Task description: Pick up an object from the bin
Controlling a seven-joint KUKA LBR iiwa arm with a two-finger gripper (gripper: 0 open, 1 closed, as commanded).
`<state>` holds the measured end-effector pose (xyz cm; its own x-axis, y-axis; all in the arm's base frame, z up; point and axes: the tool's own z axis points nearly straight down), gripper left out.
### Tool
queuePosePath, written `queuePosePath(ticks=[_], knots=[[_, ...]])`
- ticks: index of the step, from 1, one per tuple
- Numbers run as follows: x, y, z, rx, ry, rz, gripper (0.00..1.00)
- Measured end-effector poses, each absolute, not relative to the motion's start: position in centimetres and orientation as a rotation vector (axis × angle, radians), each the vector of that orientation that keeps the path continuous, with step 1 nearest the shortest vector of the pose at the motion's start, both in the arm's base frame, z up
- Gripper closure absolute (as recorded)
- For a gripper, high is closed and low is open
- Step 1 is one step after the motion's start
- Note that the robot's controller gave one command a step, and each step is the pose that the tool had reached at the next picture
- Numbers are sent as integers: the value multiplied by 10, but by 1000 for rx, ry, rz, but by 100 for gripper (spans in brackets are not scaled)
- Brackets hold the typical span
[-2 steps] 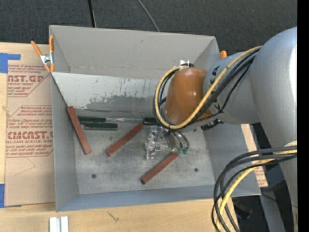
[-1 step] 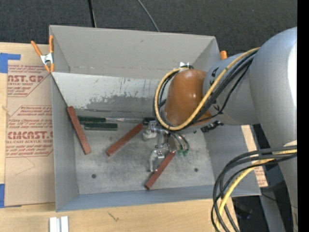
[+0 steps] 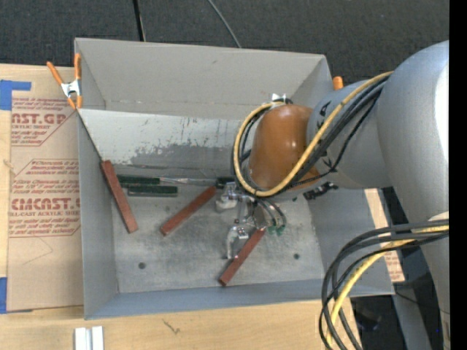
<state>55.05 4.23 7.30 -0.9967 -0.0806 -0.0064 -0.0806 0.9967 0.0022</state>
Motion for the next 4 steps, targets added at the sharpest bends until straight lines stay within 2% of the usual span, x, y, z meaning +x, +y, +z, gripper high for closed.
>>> queuePosePath(ticks=[1, 2, 3, 4], knots=[[517, -24, 78, -626, 3072, 1, 100], [515, -24, 75, -625, 3073, 2, 0], [515, -24, 75, -625, 3073, 2, 0], [517, -67, 122, -618, 3085, 7, 0]])
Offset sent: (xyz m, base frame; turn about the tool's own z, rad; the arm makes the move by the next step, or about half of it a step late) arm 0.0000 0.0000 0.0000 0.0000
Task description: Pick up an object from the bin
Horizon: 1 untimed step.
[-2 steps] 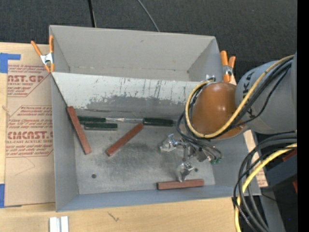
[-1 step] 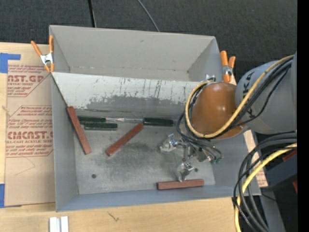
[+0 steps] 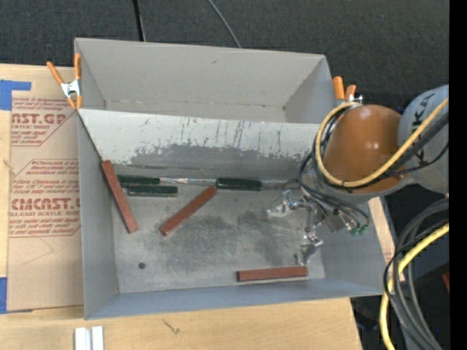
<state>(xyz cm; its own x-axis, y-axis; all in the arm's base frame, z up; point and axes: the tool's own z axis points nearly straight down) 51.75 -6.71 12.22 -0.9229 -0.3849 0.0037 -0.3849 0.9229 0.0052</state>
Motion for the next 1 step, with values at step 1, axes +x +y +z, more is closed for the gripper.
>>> queuePosePath(ticks=[1], knots=[[497, -80, 165, 601, -3084, 3, 0]])
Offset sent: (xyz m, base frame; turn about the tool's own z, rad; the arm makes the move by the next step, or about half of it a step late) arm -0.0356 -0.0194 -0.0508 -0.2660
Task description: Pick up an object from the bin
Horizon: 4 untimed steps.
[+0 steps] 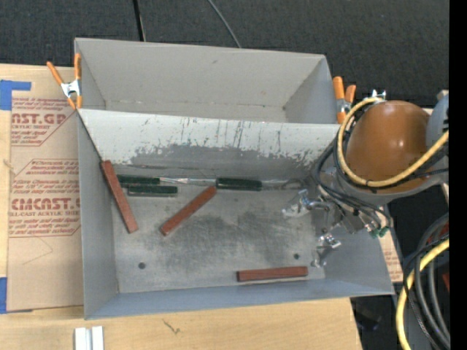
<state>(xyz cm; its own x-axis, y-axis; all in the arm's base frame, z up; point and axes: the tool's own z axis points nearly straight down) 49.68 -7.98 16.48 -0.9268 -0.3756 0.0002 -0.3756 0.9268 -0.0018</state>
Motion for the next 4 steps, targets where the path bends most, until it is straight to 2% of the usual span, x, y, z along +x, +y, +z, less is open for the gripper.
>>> queuePosePath(ticks=[1, 2, 3, 4], knots=[[484, -89, 78, -1015, 2977, -10, 100], [484, -89, 78, -1015, 2977, -10, 100], [493, -91, 87, -1240, 2893, 0, 100], [494, -103, 233, -1383, 2817, 2, 100]])
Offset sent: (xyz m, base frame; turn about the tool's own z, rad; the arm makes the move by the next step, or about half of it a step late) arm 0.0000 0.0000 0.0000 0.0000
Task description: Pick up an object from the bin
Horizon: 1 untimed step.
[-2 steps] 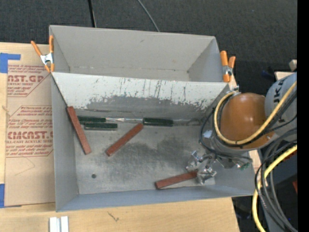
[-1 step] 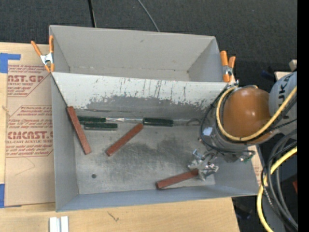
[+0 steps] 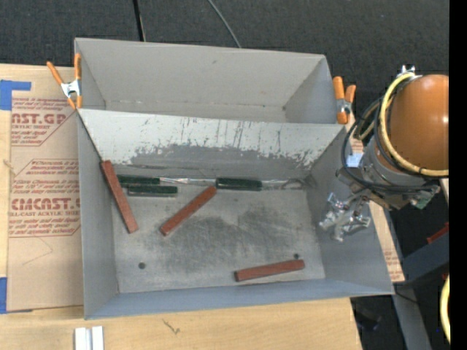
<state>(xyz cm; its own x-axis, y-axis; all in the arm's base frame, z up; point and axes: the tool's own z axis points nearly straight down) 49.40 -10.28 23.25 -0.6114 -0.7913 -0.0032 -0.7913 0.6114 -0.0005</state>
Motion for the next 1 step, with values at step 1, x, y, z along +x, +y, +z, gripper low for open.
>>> queuePosePath(ticks=[1], knots=[[494, -103, 232, -1383, 2817, 2, 100]])
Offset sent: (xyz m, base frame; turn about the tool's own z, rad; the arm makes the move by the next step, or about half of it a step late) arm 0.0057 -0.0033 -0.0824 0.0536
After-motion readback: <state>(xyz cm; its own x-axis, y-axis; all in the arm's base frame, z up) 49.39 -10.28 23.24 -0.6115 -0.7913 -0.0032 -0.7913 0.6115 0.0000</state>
